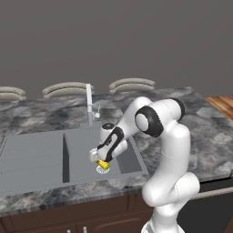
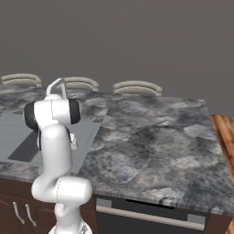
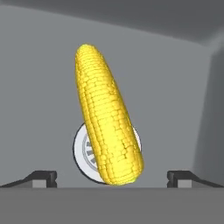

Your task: Turn on the sink faucet. Then move the corn from the counter to the sink. Turn off the sink. Move the vegetable from the sink to the pot next to the stove. Finally move the pot to the rear center burner.

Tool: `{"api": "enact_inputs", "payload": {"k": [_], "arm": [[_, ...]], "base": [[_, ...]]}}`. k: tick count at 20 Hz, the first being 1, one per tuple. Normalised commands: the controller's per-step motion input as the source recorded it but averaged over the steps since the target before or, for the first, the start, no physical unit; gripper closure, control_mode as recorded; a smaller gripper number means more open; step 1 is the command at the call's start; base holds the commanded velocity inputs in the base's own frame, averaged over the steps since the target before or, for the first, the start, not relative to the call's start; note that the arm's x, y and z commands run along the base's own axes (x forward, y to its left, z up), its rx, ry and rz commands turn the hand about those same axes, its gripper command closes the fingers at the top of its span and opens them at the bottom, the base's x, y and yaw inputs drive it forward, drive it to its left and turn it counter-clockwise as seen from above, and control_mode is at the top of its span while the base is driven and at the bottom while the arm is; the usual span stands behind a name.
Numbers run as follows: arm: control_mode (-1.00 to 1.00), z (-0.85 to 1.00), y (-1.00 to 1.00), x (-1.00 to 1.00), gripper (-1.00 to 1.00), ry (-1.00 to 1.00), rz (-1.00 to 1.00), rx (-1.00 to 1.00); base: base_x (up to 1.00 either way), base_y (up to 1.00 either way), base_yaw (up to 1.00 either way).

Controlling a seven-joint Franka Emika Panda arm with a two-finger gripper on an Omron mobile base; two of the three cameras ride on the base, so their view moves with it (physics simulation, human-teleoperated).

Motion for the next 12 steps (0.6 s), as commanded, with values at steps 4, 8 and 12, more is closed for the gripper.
{"api": "enact_inputs", "payload": {"k": [4,8,12], "arm": [[-1.0,-0.22,0.03,0.12,-1.0,0.05,-0.01,-0.01],[-1.0,-0.19,0.15,0.25,-1.0,0.04,-0.04,-0.01],[-1.0,-0.22,0.21,0.25,-1.0,0.05,-0.04,-0.02]], "base": [[0.0,0.0,0.0],[0.0,0.0,0.0],[0.0,0.0,0.0]]}}
